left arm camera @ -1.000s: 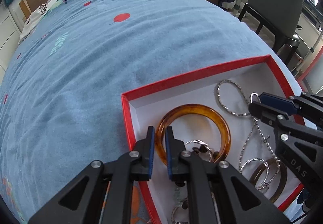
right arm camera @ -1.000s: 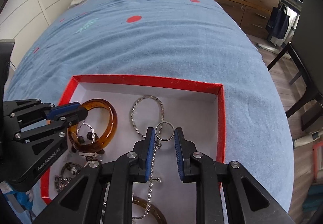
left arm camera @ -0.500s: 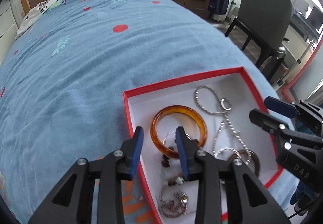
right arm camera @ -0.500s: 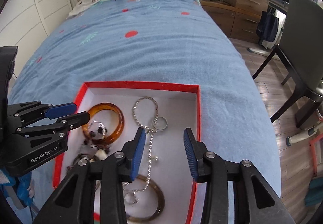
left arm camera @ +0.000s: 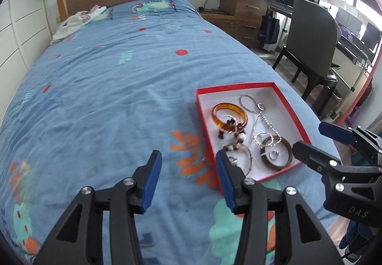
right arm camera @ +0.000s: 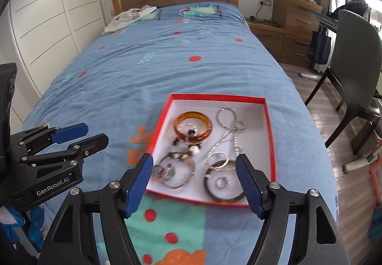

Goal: Organize jewelry

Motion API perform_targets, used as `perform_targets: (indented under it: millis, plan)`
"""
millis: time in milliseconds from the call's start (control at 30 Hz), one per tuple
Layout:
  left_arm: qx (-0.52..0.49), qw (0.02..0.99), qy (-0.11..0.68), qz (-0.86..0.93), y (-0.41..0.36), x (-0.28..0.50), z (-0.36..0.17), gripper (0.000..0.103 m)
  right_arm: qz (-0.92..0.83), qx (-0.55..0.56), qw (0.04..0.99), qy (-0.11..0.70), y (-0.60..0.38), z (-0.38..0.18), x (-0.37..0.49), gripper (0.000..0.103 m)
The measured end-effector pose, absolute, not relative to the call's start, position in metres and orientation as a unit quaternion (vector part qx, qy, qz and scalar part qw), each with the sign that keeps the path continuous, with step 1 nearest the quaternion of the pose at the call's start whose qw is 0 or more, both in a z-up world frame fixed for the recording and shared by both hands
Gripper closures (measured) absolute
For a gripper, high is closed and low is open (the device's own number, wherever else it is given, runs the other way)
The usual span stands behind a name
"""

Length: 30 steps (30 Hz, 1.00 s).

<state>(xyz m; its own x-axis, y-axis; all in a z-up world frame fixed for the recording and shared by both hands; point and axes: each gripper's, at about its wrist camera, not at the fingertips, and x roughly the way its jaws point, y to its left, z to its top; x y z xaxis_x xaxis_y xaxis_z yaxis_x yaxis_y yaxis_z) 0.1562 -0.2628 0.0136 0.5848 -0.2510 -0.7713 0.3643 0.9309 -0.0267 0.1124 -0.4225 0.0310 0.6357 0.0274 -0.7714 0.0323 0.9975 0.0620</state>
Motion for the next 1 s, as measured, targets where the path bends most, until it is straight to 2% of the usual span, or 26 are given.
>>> perform_targets:
  millis: [200, 500, 733, 867, 1000]
  plan:
    - [0.055, 0.903, 0.402, -0.144, -0.213, 0.12, 0.032, 0.054, 0.008, 0.042, 0.911, 0.411, -0.389, 0.045, 0.081, 0.026]
    - [0.05, 0.912, 0.392, -0.112, -0.161, 0.088, 0.041, 0.052, 0.012, 0.048, 0.911, 0.41, -0.361, 0.046, 0.05, 0.025]
    - [0.046, 0.915, 0.39, -0.092, -0.135, 0.077, 0.042, 0.046, 0.017, 0.035, 0.909, 0.416, -0.347, 0.045, 0.038, 0.023]
    - [0.049, 0.917, 0.389, -0.08, -0.124, 0.071, 0.04, 0.044, 0.016, 0.031, 0.909, 0.416, -0.344, 0.045, 0.032, 0.015]
    - [0.053, 0.917, 0.39, -0.069, -0.116, 0.069, 0.038, 0.044, 0.015, 0.031, 0.908, 0.417, -0.345, 0.044, 0.029, 0.012]
